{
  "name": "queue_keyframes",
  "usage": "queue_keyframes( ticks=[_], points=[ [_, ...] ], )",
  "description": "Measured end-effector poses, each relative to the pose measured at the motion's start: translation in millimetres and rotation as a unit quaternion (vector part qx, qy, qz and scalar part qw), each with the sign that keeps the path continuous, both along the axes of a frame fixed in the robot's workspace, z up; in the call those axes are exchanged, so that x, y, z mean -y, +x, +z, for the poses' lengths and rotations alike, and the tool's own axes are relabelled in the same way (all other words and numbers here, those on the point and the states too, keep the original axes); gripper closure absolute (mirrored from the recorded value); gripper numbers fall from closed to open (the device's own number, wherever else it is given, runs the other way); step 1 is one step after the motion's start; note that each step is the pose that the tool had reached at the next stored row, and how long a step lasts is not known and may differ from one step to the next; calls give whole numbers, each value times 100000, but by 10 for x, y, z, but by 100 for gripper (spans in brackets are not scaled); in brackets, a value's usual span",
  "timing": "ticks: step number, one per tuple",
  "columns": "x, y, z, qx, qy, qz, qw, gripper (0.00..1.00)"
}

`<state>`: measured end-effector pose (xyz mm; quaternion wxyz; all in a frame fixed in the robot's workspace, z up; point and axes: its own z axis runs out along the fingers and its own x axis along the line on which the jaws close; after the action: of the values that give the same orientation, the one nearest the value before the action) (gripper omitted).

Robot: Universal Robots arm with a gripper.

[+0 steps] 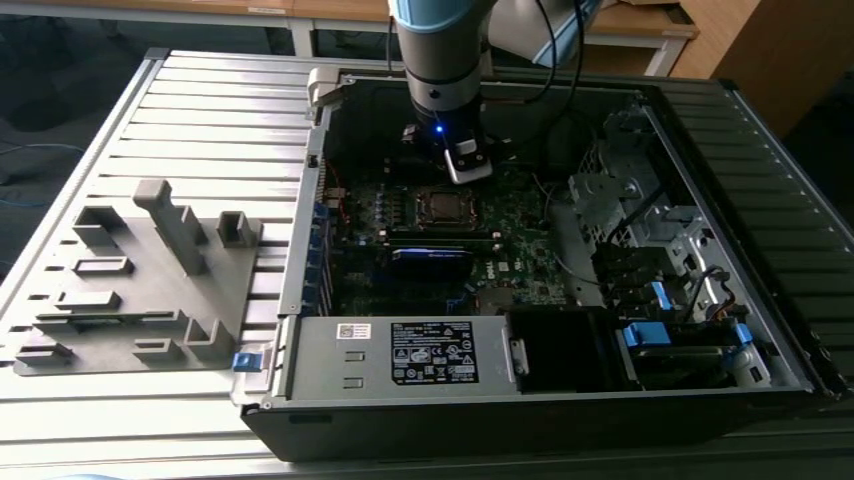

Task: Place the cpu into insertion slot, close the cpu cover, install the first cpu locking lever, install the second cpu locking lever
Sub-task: 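Install the first cpu locking lever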

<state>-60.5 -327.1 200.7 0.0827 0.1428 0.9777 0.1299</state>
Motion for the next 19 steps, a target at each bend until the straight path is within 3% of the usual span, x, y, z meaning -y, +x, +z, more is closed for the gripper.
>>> queue_keyframes(
  ticks=[19],
  points=[
    [12,-14,-30,213,-25,-1,100000,89]
  ],
)
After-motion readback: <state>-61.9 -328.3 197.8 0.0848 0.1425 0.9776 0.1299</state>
